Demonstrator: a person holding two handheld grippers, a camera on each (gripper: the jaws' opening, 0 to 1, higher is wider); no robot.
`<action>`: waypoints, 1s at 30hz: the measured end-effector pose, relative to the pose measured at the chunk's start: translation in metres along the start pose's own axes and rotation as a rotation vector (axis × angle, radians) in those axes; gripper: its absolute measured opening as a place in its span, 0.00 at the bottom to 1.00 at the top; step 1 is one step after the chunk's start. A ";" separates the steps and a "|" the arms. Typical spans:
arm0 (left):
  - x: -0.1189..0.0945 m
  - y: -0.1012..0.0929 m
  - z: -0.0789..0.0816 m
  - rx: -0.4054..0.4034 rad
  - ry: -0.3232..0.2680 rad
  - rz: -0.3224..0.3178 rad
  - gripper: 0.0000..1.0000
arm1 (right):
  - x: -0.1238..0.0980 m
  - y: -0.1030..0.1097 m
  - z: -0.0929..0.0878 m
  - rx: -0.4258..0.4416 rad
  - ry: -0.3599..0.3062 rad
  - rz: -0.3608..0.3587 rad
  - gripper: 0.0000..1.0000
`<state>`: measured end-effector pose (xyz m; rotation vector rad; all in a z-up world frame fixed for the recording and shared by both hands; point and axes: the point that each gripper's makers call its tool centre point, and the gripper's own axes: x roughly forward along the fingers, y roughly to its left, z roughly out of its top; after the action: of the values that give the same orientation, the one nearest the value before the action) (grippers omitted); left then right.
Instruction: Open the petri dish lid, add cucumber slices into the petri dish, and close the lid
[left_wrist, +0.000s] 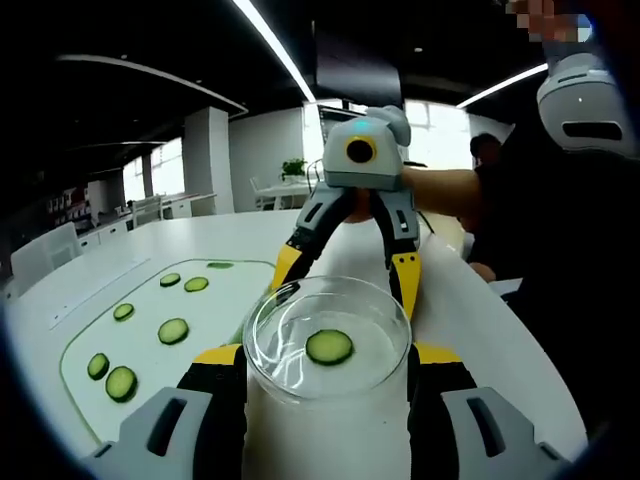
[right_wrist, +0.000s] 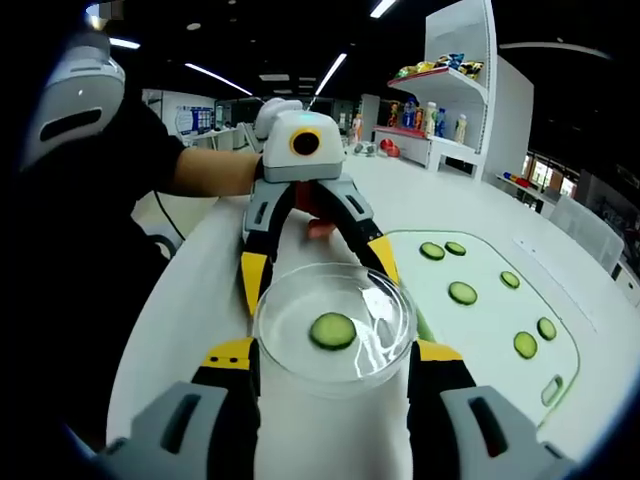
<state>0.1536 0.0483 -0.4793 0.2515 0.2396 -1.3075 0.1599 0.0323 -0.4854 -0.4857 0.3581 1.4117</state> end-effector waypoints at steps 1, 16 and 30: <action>0.001 0.000 -0.001 0.002 0.002 0.000 0.63 | 0.000 0.000 -0.002 0.003 0.002 0.001 0.56; 0.002 0.000 -0.005 0.001 0.010 -0.007 0.63 | 0.002 0.003 -0.004 0.036 -0.011 0.027 0.56; 0.005 -0.002 -0.007 0.002 -0.033 0.003 0.79 | 0.003 0.005 -0.008 0.057 -0.017 0.038 0.57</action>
<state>0.1528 0.0456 -0.4872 0.2321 0.2098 -1.3078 0.1552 0.0310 -0.4944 -0.4218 0.3947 1.4376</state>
